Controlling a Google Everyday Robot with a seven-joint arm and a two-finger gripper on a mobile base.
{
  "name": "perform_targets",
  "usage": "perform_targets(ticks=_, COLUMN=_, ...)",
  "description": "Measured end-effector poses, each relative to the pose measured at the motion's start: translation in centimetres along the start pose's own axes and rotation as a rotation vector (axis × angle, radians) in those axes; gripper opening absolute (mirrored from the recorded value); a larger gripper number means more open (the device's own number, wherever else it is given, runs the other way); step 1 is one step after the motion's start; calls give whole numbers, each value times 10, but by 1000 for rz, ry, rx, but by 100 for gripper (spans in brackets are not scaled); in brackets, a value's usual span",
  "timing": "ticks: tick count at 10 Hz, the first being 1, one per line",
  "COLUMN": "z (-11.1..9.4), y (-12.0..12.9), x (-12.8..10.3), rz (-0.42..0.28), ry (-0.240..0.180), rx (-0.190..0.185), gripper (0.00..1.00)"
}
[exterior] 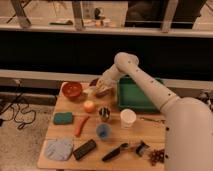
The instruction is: Place banana in purple bowl
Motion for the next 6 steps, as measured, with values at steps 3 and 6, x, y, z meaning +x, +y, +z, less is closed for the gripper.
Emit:
perform_targets(ticks=3, z=7, y=-10, x=6, rz=-15, ry=8, rx=1, gripper=20)
perform_targets(ticks=6, z=7, y=-21, x=11, rz=-33, ry=25, rx=11, gripper=20)
